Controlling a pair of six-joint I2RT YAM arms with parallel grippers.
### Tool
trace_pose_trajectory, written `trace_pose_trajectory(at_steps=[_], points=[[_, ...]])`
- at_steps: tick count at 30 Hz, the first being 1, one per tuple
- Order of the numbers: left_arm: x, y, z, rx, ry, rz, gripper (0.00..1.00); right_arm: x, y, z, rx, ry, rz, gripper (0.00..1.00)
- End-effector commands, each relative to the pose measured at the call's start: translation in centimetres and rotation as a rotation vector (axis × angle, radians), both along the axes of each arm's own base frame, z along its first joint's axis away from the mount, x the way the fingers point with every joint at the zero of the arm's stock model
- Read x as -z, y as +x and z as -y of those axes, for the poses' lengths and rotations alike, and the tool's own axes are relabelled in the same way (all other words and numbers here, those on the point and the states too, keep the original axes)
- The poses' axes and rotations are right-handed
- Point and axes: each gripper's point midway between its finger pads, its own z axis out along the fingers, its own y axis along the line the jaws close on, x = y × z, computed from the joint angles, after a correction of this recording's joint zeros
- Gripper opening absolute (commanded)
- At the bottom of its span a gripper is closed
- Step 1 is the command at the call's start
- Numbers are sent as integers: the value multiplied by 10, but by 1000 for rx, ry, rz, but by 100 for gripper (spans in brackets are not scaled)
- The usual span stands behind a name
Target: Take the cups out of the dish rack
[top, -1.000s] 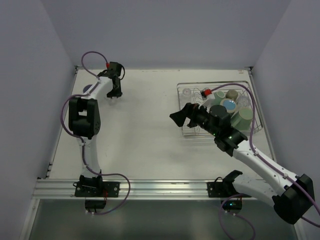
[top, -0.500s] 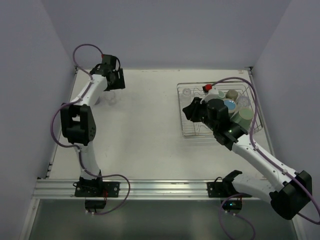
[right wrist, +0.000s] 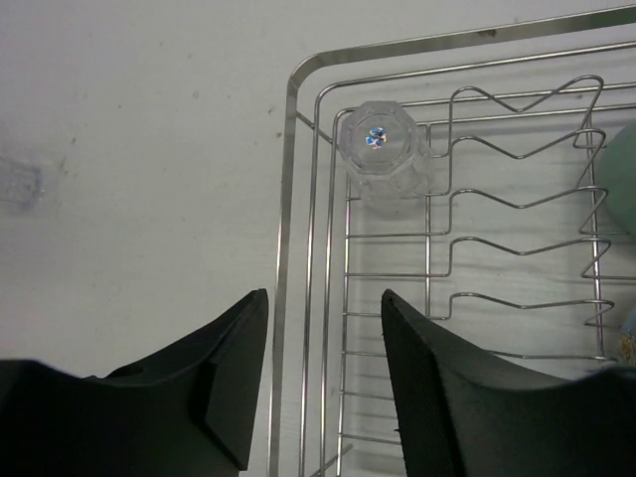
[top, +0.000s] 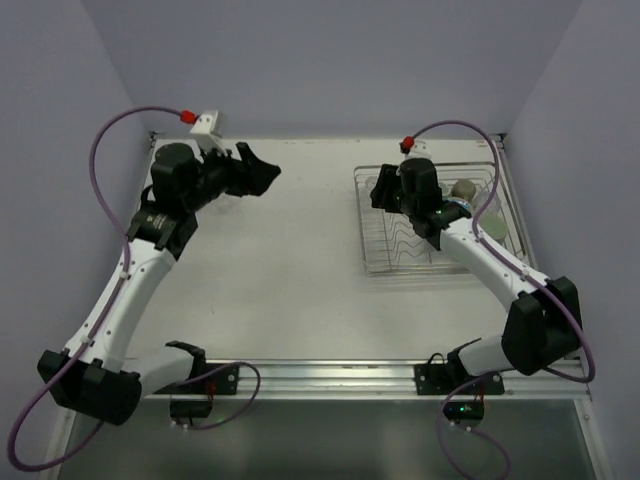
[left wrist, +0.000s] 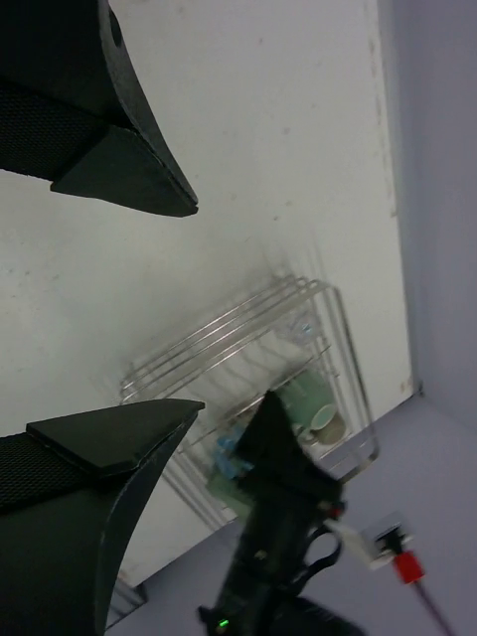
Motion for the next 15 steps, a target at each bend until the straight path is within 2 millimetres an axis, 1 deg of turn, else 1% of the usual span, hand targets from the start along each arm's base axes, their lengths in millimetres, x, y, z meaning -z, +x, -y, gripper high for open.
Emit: trace_pose_trajectory(at_steps=[1, 2, 3, 4, 5, 6, 7, 8, 9, 10, 11, 12, 13, 14, 15], points=[[27, -51, 37, 226, -36, 25, 79, -5, 29, 2, 23, -52, 25, 54], [31, -60, 36, 234, -26, 36, 80, -2, 35, 3, 26, -67, 21, 54], [22, -75, 31, 239, -26, 86, 81, -8, 43, 2, 37, -71, 33, 55], [37, -81, 27, 238, -2, 82, 82, 3, 50, 3, 46, -91, 13, 55], [32, -91, 23, 238, 2, 121, 82, 6, 55, 7, 71, -105, 8, 55], [43, -95, 21, 235, 13, 110, 82, 1, 62, 6, 83, -106, 15, 55], [45, -98, 19, 237, 27, 123, 83, 14, 66, 6, 89, -128, -19, 55], [44, -104, 17, 238, 33, 136, 83, 18, 70, 7, 95, -140, -30, 55], [44, -106, 15, 237, 37, 145, 83, 11, 77, 6, 105, -143, -18, 55], [52, -107, 14, 229, 42, 136, 83, 15, 80, 6, 106, -152, -30, 55], [49, -110, 13, 226, 35, 160, 83, 26, 84, 6, 109, -172, -53, 55], [58, -110, 12, 224, 40, 149, 83, 23, 89, 9, 133, -188, -45, 56], [61, -108, 10, 210, 41, 146, 83, 27, 91, 11, 138, -202, -56, 57], [66, -107, 10, 203, 48, 130, 83, 36, 93, 13, 145, -214, -73, 60], [63, -105, 9, 193, 53, 128, 82, 35, 97, 13, 153, -222, -71, 62]])
